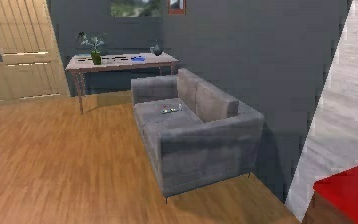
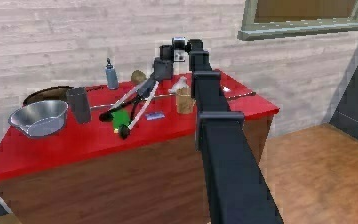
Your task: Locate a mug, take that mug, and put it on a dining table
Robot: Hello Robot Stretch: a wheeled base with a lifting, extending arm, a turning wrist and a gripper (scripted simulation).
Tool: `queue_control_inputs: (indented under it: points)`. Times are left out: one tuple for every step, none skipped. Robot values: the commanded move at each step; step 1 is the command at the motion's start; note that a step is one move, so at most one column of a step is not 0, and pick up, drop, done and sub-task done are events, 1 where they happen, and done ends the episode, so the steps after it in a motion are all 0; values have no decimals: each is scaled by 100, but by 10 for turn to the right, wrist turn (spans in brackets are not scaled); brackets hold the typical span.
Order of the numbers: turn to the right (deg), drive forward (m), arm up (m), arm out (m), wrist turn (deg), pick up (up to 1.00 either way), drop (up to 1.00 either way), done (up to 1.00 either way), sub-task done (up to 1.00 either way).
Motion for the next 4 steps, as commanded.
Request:
queue_control_inputs:
  points:
    - [0, 0, 0, 0, 450, 0, 0, 0, 0]
    - [0, 0, 0, 0, 450, 0, 0, 0, 0]
    - [0, 0, 0, 0, 450, 0, 0, 0, 0]
    - [0, 0, 0, 0, 120, 0, 0, 0, 0]
